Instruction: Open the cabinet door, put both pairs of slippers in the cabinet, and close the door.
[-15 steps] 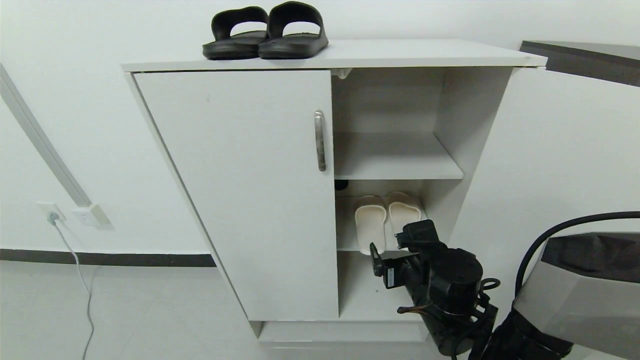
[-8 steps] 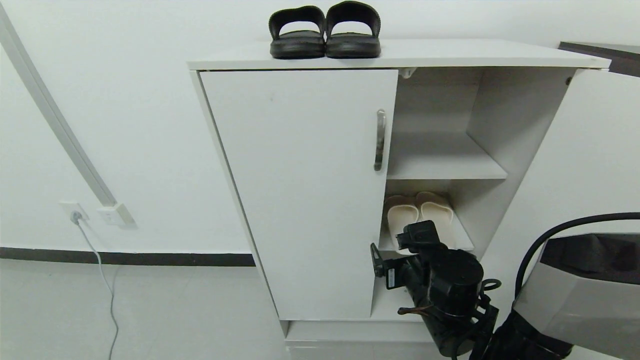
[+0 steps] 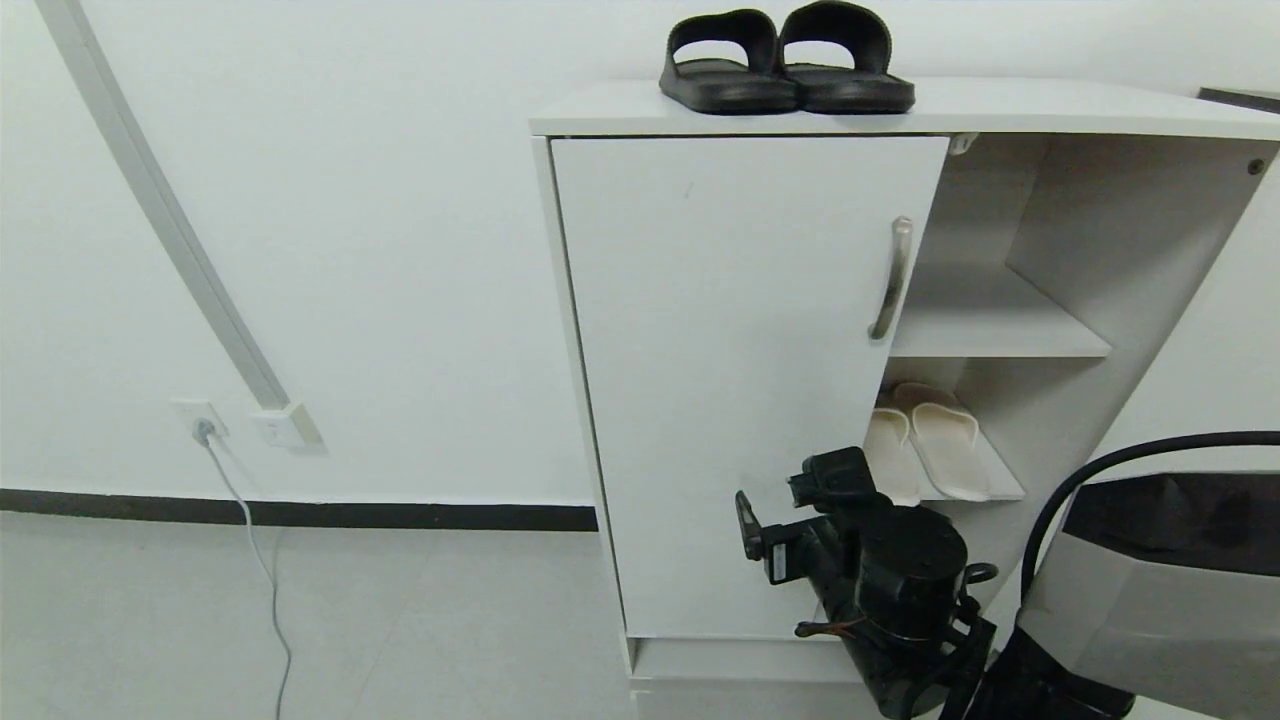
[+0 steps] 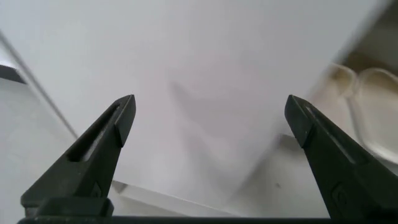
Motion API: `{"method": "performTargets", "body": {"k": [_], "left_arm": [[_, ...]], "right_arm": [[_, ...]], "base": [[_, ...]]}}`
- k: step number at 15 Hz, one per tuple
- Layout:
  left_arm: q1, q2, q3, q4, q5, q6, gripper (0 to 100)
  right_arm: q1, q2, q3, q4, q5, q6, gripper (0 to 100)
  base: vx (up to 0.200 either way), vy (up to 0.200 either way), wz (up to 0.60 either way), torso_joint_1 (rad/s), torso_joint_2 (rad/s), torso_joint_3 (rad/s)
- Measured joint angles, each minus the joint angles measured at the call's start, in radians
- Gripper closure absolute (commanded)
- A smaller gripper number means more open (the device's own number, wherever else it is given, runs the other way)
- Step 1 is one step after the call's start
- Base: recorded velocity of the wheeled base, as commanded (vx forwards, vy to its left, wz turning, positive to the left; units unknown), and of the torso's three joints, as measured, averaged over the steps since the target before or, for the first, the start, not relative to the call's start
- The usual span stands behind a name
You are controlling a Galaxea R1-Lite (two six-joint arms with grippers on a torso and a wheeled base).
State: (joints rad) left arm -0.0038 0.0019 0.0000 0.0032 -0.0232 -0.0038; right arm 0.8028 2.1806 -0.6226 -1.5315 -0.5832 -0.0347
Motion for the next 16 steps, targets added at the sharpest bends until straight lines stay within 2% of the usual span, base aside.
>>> {"method": "performTargets", "body": {"k": [5, 12, 16], "left_arm": [[0.001, 0.0, 0.0, 0.0, 0.0, -0.002, 100], [0.001, 0.0, 0.0, 0.0, 0.0, -0.002, 100], [0.001, 0.0, 0.0, 0.001, 0.0, -0.004, 100]], "right_arm": [[0.002, 0.007, 0.026, -0.038, 0.042, -0.019, 0], [0.008, 0.017, 0.029, -0.038, 0.046, -0.021, 0], [0.011, 0.016, 0.028, -0.033, 0.044, -0.024, 0]], "base": [[0.0, 0.0, 0.0, 0.0, 0.0, 0.0], [0.0, 0.0, 0.0, 0.0, -0.01, -0.004], [0.0, 0.0, 0.0, 0.01, -0.22, -0.311]]}}
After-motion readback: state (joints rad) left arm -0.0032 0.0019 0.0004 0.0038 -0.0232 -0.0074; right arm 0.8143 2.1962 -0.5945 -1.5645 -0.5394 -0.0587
